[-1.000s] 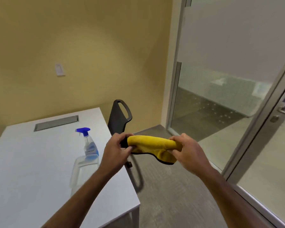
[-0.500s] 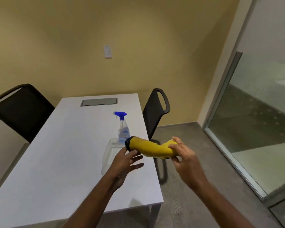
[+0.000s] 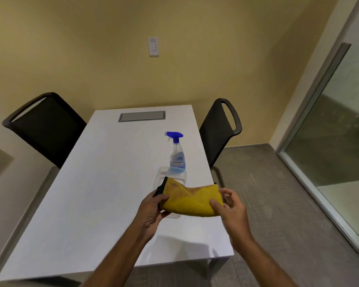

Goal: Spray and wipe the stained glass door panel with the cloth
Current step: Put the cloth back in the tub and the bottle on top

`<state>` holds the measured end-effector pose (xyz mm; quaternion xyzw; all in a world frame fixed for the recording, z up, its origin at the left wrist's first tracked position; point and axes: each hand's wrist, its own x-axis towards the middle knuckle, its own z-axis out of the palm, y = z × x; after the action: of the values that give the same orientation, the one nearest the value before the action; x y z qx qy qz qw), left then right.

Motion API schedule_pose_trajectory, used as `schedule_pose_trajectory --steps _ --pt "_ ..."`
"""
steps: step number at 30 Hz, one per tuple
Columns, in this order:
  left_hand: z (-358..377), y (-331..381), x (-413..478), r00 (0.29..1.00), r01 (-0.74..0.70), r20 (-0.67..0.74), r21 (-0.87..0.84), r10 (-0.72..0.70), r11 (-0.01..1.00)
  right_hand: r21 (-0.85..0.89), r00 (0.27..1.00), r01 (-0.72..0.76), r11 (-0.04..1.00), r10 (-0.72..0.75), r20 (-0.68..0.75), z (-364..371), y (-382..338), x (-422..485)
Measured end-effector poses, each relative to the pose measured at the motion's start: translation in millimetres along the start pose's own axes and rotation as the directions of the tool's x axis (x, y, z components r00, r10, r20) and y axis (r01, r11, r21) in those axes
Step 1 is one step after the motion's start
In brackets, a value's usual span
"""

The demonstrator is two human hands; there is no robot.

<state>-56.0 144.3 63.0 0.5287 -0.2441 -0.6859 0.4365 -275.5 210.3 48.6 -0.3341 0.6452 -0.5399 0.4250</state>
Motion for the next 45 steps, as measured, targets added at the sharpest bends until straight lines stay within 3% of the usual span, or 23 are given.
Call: schedule_pose_trajectory --steps 3,6,11,14,20,31,35,39,45 --pt "-29.9 7.1 25.4 1.000 0.005 0.021 0.185 -0.009 0.983 0.126 0.945 -0.325 0.937 0.328 -0.004 28.4 2.2 12.3" --pt "-52.7 17.6 52.2 1.000 -0.016 0.028 0.311 0.008 0.950 0.140 0.912 -0.405 0.903 0.409 -0.002 55.7 4.2 25.8" --pt "-67.6 28.6 87.7 0.998 -0.063 0.033 0.485 0.053 0.872 0.061 0.946 -0.295 0.954 0.300 -0.118 99.2 7.4 50.0" --pt "-68.4 27.7 107.6 0.995 -0.095 0.023 0.598 0.101 0.795 -0.080 0.969 -0.207 0.975 0.193 -0.153 117.5 13.0 62.5" --pt "-61.6 19.1 140.4 0.961 -0.166 -0.031 0.732 0.275 0.660 -0.342 0.993 -0.057 0.938 0.018 -0.115 136.9 32.8 94.5" --pt "-55.8 -16.4 186.5 0.944 -0.166 -0.007 0.853 0.331 0.494 -0.539 0.995 0.044 0.841 -0.085 -0.051 167.2 83.8 130.9" --pt "-56.0 -25.1 195.9 0.929 -0.178 -0.012 0.861 0.370 0.476 -0.563 0.995 0.045 0.825 -0.089 -0.050 173.4 94.2 139.5" --pt "-55.1 -25.1 200.2 0.913 -0.210 -0.030 0.820 0.407 0.533 -0.577 0.992 0.060 0.815 -0.115 -0.060 172.9 96.2 151.7" --pt "-57.0 -30.2 211.5 0.925 -0.211 -0.009 0.820 0.381 0.533 -0.583 0.990 0.075 0.809 -0.129 -0.052 179.2 102.9 155.0"
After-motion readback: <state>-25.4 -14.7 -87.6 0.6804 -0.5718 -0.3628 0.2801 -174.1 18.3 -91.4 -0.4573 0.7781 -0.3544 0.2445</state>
